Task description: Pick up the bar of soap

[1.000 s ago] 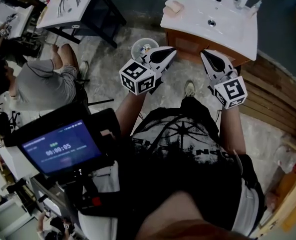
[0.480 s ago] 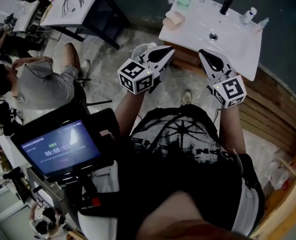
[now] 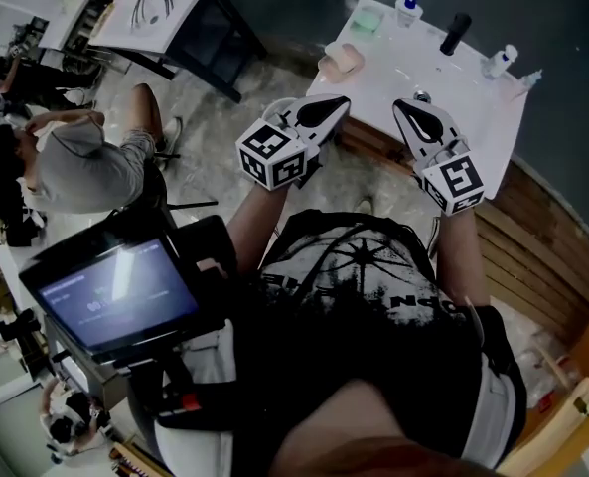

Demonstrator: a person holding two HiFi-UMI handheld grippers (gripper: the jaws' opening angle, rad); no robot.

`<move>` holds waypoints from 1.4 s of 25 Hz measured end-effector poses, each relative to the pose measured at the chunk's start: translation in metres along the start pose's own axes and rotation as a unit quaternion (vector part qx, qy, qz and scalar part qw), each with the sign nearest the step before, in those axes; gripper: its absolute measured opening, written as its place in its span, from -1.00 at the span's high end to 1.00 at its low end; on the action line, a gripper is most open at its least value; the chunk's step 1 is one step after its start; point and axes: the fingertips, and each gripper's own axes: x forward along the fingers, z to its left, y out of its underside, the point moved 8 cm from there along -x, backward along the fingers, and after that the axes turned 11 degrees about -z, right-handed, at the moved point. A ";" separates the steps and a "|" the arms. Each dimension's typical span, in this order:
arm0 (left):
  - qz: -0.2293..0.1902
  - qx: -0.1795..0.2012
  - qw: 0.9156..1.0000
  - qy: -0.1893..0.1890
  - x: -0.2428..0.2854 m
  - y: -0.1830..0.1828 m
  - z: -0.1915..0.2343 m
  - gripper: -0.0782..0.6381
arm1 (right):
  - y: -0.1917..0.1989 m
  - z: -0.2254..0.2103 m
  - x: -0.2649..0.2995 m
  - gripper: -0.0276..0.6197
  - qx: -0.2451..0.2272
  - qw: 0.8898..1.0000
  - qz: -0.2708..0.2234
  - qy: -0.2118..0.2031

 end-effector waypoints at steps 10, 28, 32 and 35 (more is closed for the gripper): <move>-0.001 0.005 1.000 -0.013 0.043 0.001 0.011 0.75 | 0.006 -0.047 0.007 0.87 0.004 1.000 -0.013 -0.017; 0.009 0.008 1.000 0.029 0.076 -0.019 0.092 0.75 | 0.002 -0.089 0.069 0.87 -0.002 0.999 -0.027 0.031; 0.011 0.013 0.999 0.048 0.087 -0.032 0.125 0.75 | -0.002 -0.101 0.095 0.87 -0.007 0.998 -0.032 0.051; 0.014 0.014 0.998 0.063 0.092 -0.038 0.146 0.75 | -0.002 -0.104 0.111 0.87 -0.008 0.997 -0.031 0.068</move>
